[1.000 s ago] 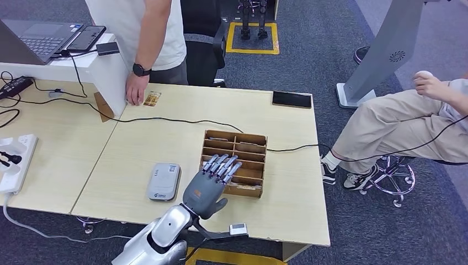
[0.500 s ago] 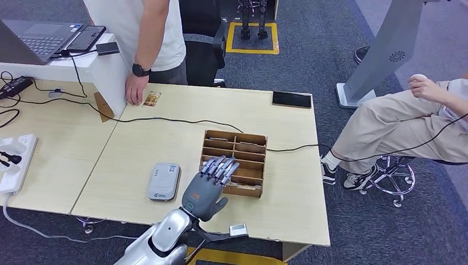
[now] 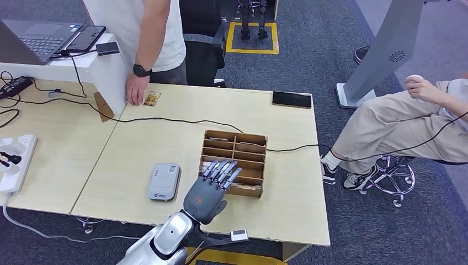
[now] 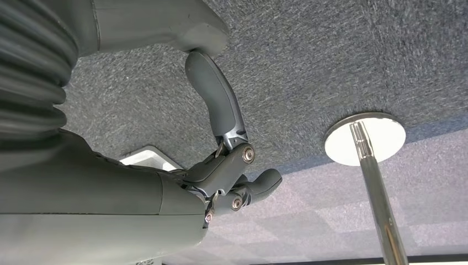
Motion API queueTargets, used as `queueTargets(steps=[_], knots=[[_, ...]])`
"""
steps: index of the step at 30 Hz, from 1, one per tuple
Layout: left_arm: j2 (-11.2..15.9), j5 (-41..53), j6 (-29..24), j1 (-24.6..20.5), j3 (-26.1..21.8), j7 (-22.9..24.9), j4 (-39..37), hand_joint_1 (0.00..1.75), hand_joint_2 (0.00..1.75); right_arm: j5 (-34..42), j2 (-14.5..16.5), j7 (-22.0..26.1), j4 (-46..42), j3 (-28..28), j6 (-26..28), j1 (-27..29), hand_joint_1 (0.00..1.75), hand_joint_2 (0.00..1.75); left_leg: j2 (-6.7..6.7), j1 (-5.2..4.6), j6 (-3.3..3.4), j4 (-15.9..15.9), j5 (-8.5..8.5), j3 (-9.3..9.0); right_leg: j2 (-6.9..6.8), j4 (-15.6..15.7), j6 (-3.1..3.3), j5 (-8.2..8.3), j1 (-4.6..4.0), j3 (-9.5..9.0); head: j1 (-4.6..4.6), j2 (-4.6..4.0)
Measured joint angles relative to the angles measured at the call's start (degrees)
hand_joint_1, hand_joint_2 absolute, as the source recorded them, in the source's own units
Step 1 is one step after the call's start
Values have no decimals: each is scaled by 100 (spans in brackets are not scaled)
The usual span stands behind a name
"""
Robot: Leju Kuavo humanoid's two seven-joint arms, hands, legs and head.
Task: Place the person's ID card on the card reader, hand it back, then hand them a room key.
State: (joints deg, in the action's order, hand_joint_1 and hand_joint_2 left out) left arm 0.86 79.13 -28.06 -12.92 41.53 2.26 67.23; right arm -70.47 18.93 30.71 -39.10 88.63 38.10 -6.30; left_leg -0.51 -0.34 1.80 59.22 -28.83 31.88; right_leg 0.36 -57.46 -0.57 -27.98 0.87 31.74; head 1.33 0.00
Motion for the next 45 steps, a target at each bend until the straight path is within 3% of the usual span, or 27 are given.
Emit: queueTargets(steps=[4,9,14,18,20,45], knots=[[-19,32,-11,0,-2,20,-46,22,175,25,0,-26,0,0,0,-1,0,175,0,0,0,0,0,0,0,0,0,0,0,0,0,-1],[-33,109,-174,2,-48,121,-109,78,175,46,0,-67,1,0,0,-2,0,175,0,0,0,0,0,0,0,0,0,0,0,-1,0,-1],[-103,387,-477,29,-154,378,-170,58,175,46,0,-68,4,0,0,-2,0,175,0,0,0,0,0,0,0,0,0,0,0,-1,0,0],[-180,483,-635,88,-262,513,-228,8,175,46,0,-78,10,0,1,-3,0,175,-1,0,0,0,0,1,-1,0,0,0,0,-1,0,-1],[-224,502,-701,114,-336,545,-254,0,175,46,0,-82,11,0,1,-3,0,175,-1,0,0,0,0,2,-1,0,0,0,0,-1,0,0],[-405,614,-708,214,-707,607,-450,0,175,38,0,-60,30,0,0,-6,0,175,-1,0,0,0,0,1,-1,-1,0,0,0,-1,-1,0]])
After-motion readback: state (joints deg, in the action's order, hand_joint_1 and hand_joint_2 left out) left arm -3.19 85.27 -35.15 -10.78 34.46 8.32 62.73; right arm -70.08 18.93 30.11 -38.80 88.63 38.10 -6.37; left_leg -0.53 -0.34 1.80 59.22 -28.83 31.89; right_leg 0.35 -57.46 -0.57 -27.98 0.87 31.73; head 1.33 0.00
